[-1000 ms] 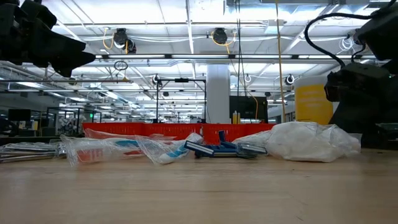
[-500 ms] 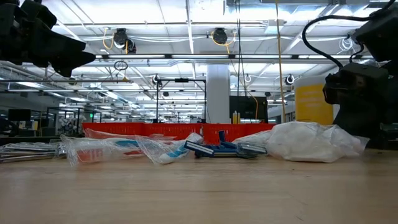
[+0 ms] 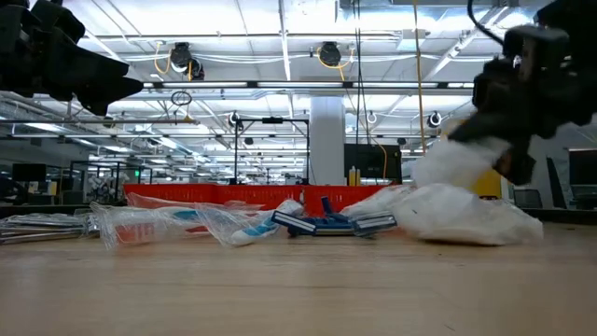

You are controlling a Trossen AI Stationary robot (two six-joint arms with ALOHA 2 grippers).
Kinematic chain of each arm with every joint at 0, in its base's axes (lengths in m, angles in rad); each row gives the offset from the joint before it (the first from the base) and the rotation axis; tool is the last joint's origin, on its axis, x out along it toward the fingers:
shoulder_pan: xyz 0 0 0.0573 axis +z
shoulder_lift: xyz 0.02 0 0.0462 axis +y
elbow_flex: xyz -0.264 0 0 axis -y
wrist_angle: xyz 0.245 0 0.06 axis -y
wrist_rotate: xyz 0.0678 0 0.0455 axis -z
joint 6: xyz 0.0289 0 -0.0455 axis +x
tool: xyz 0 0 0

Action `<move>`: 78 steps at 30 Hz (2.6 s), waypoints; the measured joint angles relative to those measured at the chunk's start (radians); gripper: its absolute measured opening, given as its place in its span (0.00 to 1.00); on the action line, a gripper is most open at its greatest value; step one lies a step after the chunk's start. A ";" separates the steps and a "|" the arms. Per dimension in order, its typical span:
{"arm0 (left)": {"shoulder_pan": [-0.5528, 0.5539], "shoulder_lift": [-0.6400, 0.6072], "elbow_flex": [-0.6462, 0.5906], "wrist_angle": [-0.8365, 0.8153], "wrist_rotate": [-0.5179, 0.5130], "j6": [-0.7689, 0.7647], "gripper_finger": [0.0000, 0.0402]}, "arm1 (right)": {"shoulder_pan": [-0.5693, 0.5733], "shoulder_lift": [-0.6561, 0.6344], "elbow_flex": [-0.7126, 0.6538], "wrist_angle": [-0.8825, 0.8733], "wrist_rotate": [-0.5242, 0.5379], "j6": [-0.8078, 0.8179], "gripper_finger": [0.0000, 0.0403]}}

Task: Pick & Place Travel size toiletries
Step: Put the right vanity pack into the vertical right red bin

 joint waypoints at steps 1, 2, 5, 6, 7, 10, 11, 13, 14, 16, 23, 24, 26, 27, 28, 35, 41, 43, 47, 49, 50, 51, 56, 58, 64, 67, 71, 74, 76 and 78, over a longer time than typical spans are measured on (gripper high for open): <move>0.000 0.000 0.000 0.000 0.000 0.000 0.56 | -0.005 -0.014 0.000 0.019 0.015 -0.024 0.01; 0.000 0.000 0.000 0.000 0.000 0.000 0.56 | -0.010 -0.027 0.000 0.033 0.034 -0.052 0.01; 0.000 0.000 0.000 0.000 0.000 0.000 0.56 | -0.036 -0.057 0.000 0.068 0.131 -0.156 0.00; 0.000 0.000 0.000 0.000 0.000 0.000 0.56 | -0.050 -0.063 0.000 0.082 0.167 -0.192 0.00; 0.000 0.000 0.000 0.000 0.000 0.000 0.56 | -0.067 -0.067 0.000 0.096 0.199 -0.235 0.00; 0.000 0.000 0.000 0.000 0.000 0.000 0.56 | -0.132 -0.070 0.000 0.146 0.267 -0.363 0.00; 0.000 0.000 0.000 0.000 0.000 0.000 0.56 | -0.155 -0.070 0.000 0.161 0.284 -0.400 0.00; 0.000 0.000 0.000 0.000 0.000 0.000 0.56 | -0.208 -0.068 0.000 0.180 0.293 -0.461 0.00; 0.000 0.000 0.000 0.000 0.000 0.000 0.56 | -0.236 -0.068 0.000 0.184 0.292 -0.484 0.00; 0.000 0.000 0.000 0.000 0.000 0.000 0.56 | -0.293 -0.059 0.000 0.190 0.290 -0.514 0.00; 0.000 0.000 0.000 0.000 0.000 0.000 0.56 | -0.465 0.052 0.000 0.221 0.282 -0.593 0.00; 0.000 0.000 0.000 0.000 0.000 0.000 0.56 | -0.484 0.076 0.000 0.248 0.273 -0.602 0.00; 0.000 0.000 0.000 0.000 0.000 0.000 0.56 | -0.521 0.131 0.000 0.304 0.228 -0.619 0.00; 0.000 0.000 0.000 0.000 0.000 0.000 0.56 | -0.536 0.157 0.000 0.328 0.204 -0.621 0.00; 0.000 0.000 0.000 0.000 0.000 0.000 0.56 | -0.549 0.184 0.000 0.353 0.184 -0.625 0.00; 0.000 0.000 0.000 0.000 0.000 0.000 0.56 | -0.604 0.315 0.000 0.451 0.176 -0.646 0.01; 0.000 0.000 0.000 0.000 0.000 0.000 0.56 | -0.633 0.357 0.009 0.478 0.153 -0.655 0.11; 0.000 0.000 0.000 0.000 0.000 0.000 0.56 | -0.640 0.367 0.028 0.479 0.103 -0.685 0.15; 0.000 0.000 0.000 0.000 0.000 0.000 0.56 | -0.645 0.401 0.081 0.479 0.044 -0.746 0.24; 0.000 0.000 0.000 0.000 0.000 0.000 0.56 | -0.646 0.417 0.108 0.472 0.020 -0.744 0.28; 0.000 0.000 0.000 0.000 0.000 0.000 0.56 | -0.646 0.423 0.121 0.465 -0.016 -0.738 0.29; 0.000 0.000 0.000 0.000 0.000 0.000 0.56 | -0.646 0.431 0.137 0.451 -0.063 -0.725 0.31; 0.000 0.000 0.000 -0.001 0.000 0.000 0.56 | -0.645 0.457 0.214 0.372 -0.245 -0.719 0.33; 0.000 0.000 0.000 0.000 0.000 0.000 0.56 | -0.645 0.456 0.228 0.340 -0.250 -0.718 0.33; 0.000 0.000 0.000 0.000 0.000 0.000 0.56 | -0.644 0.392 0.235 0.192 -0.342 -0.716 0.31; 0.000 0.000 0.000 0.000 0.000 0.000 0.56 | -0.643 0.344 0.234 0.085 -0.453 -0.713 0.30; 0.000 0.000 0.000 0.000 0.001 0.000 0.56 | -0.643 0.280 0.233 -0.062 -0.373 -0.654 0.28; 0.000 0.000 0.000 0.000 0.000 0.000 0.56 | -0.644 0.266 0.233 -0.130 -0.357 -0.649 0.26; 0.000 0.000 0.000 0.000 0.000 0.000 0.56 | -0.644 0.266 0.233 -0.155 -0.269 -0.672 0.25; 0.000 0.000 0.000 0.000 0.000 0.000 0.56 | -0.646 0.268 0.233 -0.163 -0.117 -0.720 0.24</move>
